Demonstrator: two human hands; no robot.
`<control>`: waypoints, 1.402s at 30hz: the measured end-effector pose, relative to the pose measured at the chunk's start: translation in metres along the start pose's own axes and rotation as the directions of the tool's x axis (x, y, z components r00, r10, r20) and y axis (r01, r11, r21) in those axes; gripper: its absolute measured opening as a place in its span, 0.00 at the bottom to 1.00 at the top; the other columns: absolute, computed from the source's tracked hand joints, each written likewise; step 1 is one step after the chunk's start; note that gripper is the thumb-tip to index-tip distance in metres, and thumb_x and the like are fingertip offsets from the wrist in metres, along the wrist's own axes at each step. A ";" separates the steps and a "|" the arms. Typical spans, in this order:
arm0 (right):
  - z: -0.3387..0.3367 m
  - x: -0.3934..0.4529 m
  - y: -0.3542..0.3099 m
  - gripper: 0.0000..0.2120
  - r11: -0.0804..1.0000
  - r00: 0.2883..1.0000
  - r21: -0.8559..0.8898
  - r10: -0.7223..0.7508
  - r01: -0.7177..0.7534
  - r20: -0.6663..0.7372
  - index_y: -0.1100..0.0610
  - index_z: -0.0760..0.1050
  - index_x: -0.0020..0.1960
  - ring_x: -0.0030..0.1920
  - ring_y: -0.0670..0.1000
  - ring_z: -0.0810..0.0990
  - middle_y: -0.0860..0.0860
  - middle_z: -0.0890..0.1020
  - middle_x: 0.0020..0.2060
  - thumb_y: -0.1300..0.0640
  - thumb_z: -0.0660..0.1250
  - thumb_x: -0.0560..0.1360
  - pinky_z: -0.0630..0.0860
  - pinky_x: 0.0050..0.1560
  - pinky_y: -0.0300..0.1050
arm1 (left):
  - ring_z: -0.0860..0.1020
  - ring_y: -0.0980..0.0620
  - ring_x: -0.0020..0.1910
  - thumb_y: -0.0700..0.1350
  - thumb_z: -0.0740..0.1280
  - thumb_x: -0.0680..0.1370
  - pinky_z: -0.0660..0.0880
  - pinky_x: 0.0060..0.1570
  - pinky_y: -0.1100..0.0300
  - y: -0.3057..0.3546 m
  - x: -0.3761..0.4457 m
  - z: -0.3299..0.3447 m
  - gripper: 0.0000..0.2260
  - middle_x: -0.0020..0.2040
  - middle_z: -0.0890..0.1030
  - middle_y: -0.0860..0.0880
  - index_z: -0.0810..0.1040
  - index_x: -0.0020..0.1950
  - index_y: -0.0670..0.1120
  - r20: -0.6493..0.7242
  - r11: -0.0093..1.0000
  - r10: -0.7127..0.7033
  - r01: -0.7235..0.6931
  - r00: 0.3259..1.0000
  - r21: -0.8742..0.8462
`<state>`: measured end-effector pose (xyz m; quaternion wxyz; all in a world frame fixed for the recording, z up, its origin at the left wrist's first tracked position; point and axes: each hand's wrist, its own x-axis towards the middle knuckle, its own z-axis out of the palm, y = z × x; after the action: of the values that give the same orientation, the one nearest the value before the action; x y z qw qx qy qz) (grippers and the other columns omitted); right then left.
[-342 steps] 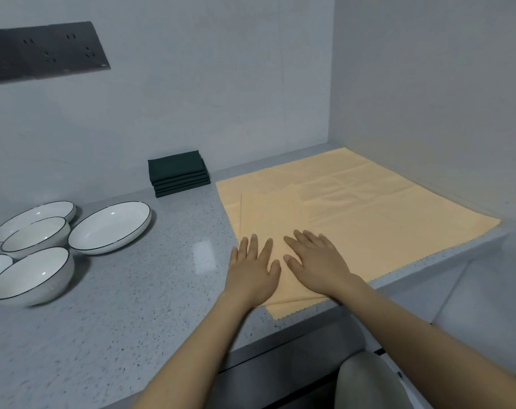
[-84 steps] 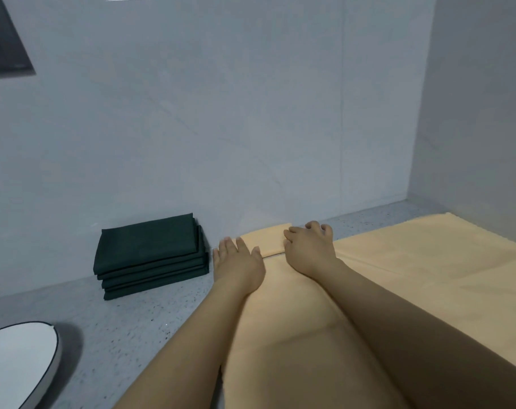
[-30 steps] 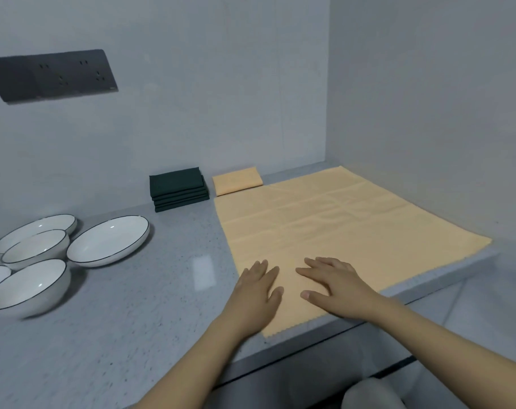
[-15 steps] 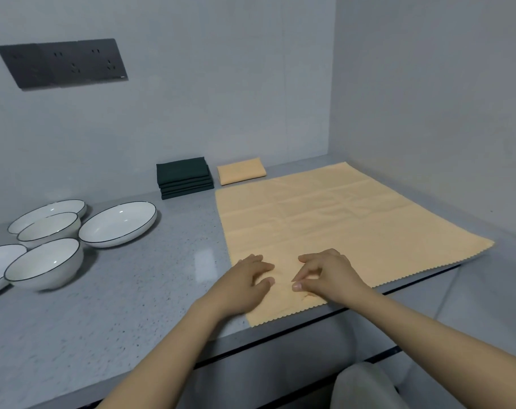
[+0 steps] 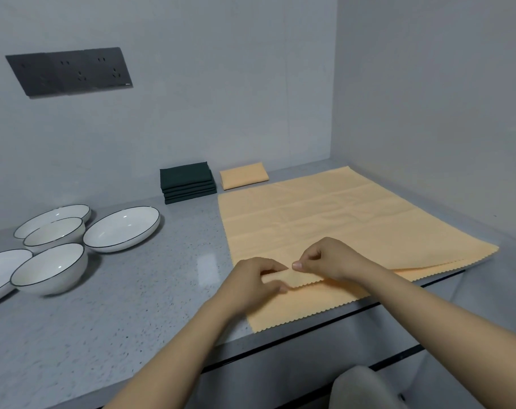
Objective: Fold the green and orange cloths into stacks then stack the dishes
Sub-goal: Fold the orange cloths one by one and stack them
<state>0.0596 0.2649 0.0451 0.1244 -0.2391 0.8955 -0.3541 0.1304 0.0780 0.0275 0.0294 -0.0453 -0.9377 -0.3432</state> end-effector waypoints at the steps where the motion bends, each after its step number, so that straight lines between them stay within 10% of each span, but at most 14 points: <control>1: -0.001 -0.002 0.000 0.11 1.000 1.000 0.006 -0.022 0.022 0.006 0.52 0.83 0.40 0.34 0.44 0.72 0.45 0.77 0.31 0.45 0.70 0.72 0.67 0.37 0.39 | 0.78 0.63 0.49 0.49 0.72 0.72 0.72 0.50 0.69 0.002 0.001 -0.001 0.07 0.45 0.82 0.62 0.84 0.49 0.55 -0.043 1.000 -0.012 0.012 0.999 -0.010; 5: -0.014 -0.012 0.002 0.08 0.996 0.996 0.010 -0.089 0.088 0.021 0.44 0.82 0.46 0.45 0.40 0.79 0.42 0.83 0.43 0.42 0.71 0.70 0.72 0.47 0.36 | 0.77 0.59 0.39 0.49 0.69 0.75 0.71 0.40 0.65 0.000 0.005 -0.010 0.05 0.37 0.83 0.57 0.84 0.41 0.53 -0.065 0.996 -0.058 0.054 0.996 -0.072; 12: -0.044 -0.021 0.012 0.11 0.963 0.996 -0.254 -0.079 0.086 0.038 0.45 0.75 0.33 0.27 0.38 0.70 0.40 0.72 0.23 0.50 0.69 0.74 0.62 0.28 0.32 | 0.60 0.56 0.26 0.52 0.69 0.76 0.58 0.29 0.63 -0.010 0.004 -0.033 0.19 0.25 0.62 0.54 0.73 0.28 0.46 0.014 0.993 -0.092 0.093 0.996 -0.073; 23: -0.036 0.004 -0.016 0.08 0.948 0.932 -0.288 -0.021 0.133 0.361 0.48 0.76 0.36 0.31 0.41 0.70 0.41 0.74 0.28 0.47 0.70 0.72 0.66 0.38 0.38 | 0.64 0.57 0.28 0.52 0.71 0.74 0.56 0.26 0.65 -0.033 -0.010 -0.072 0.10 0.31 0.68 0.52 0.76 0.40 0.47 0.486 0.928 -0.249 0.350 0.838 -0.129; 33: -0.002 0.094 -0.020 0.12 0.884 0.994 -0.467 -0.063 0.012 -0.092 0.52 0.78 0.53 0.56 0.52 0.76 0.49 0.79 0.52 0.47 0.69 0.73 0.64 0.45 0.40 | 0.71 0.49 0.38 0.44 0.59 0.75 0.67 0.39 0.57 -0.045 0.041 -0.049 0.07 0.40 0.74 0.49 0.74 0.41 0.43 -0.259 0.898 -0.265 0.336 0.929 0.286; 42: 0.028 0.121 0.013 0.11 0.934 0.963 -0.358 -0.096 -0.001 -0.253 0.54 0.77 0.52 0.58 0.53 0.71 0.49 0.78 0.53 0.47 0.66 0.75 0.66 0.53 0.45 | 0.72 0.48 0.55 0.46 0.55 0.81 0.64 0.54 0.56 -0.072 0.068 -0.020 0.11 0.54 0.76 0.49 0.76 0.56 0.46 -0.444 0.776 -0.175 0.401 0.879 0.488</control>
<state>-0.0374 0.1945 0.0101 -0.0507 -0.2296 0.9471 -0.2184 0.0556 0.0144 0.0029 0.1657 0.1784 -0.9685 -0.0520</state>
